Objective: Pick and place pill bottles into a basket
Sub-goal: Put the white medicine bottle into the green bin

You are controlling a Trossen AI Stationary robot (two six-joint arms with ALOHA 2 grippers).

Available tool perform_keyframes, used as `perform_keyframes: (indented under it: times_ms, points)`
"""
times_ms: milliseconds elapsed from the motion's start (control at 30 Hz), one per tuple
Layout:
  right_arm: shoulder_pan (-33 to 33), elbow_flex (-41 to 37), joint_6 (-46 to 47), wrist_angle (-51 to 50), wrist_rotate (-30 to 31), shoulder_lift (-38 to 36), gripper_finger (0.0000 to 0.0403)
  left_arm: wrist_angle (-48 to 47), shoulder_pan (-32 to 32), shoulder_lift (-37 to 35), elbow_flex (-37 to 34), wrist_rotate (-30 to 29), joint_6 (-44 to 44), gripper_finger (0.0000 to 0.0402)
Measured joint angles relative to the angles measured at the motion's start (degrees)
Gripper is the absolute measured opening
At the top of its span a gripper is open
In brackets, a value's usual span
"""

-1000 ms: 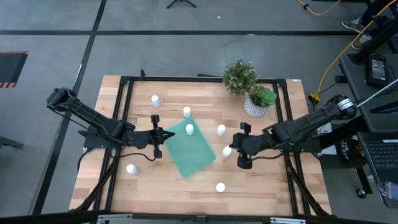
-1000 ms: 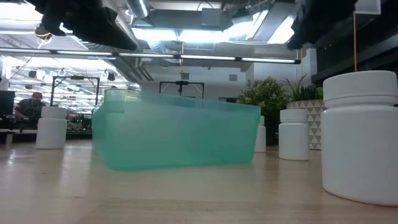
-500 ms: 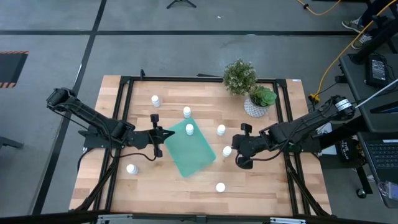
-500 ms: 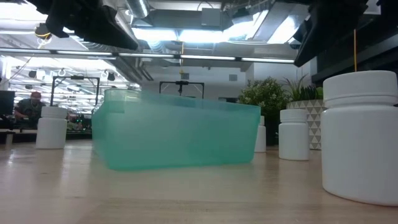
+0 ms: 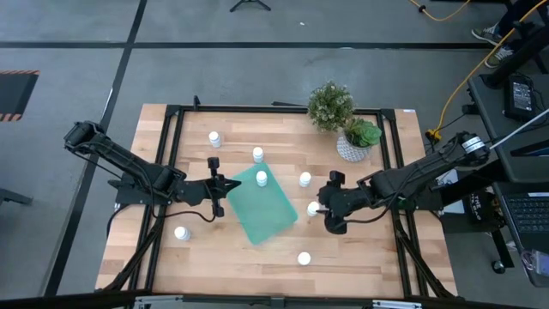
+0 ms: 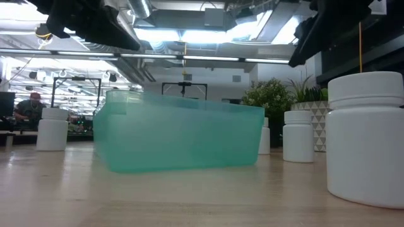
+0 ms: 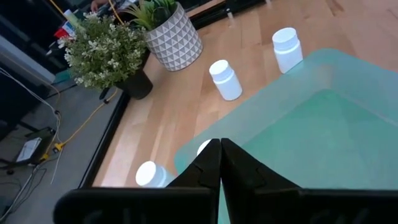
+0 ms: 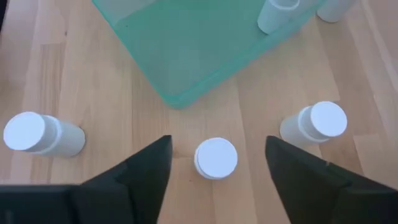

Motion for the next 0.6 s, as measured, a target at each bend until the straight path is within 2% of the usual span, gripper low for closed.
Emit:
perform_keyframes:
  times_ms: [200, 600]
  points:
    - [0.0, -0.1, 1.1, -0.1, 0.0, 1.2, 0.0297, 0.0, 0.0, 0.0, 0.0, 0.0, -0.2, 0.0002]
    - [0.0, -0.1, 0.2, -0.5, 0.1, 8.2, 0.0299, -0.1, 0.0, 0.0, 0.0, 0.1, -0.2, 0.0003]
